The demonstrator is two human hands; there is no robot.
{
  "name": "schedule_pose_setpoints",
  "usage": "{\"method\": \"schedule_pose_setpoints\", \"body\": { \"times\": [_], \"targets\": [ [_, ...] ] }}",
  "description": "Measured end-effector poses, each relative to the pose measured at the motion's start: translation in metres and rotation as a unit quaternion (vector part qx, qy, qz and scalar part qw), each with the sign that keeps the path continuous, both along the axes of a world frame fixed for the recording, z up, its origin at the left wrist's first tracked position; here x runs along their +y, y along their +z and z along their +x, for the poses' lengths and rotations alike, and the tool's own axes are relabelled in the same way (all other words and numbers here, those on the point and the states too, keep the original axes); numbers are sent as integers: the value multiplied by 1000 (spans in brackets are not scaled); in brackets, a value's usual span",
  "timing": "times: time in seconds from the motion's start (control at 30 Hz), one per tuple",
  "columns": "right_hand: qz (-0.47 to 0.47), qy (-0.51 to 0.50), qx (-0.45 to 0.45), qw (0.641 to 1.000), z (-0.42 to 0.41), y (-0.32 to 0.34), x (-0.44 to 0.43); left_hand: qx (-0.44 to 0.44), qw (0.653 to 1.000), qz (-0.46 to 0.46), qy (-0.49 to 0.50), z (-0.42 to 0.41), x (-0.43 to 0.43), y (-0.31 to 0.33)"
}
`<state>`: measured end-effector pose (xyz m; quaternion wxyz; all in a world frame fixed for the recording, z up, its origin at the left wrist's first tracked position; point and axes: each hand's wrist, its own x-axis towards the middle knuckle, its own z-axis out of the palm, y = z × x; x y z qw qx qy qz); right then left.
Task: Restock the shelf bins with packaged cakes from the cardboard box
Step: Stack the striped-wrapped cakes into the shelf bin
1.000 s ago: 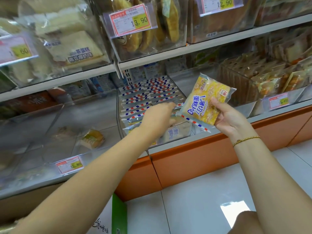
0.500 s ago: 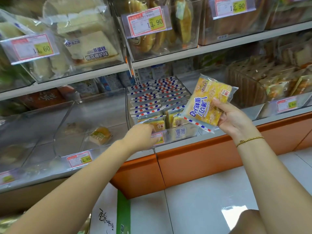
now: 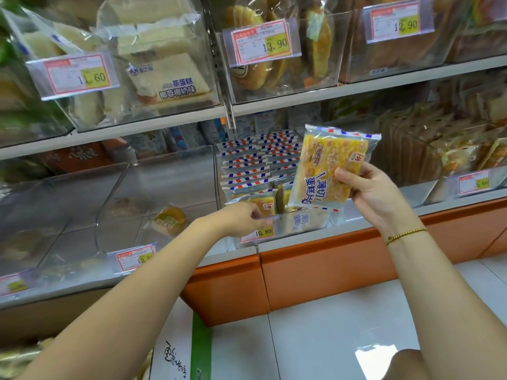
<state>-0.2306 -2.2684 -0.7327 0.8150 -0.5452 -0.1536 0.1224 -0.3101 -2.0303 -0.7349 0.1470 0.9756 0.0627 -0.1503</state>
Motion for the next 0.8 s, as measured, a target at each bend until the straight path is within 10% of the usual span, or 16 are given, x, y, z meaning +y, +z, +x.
{"method": "schedule_pose_setpoints", "body": {
  "times": [0.8],
  "targets": [
    [-113,-156,92,977,7,31,-48,-247,964,-95,-5,-44,-36,44]
  ]
}}
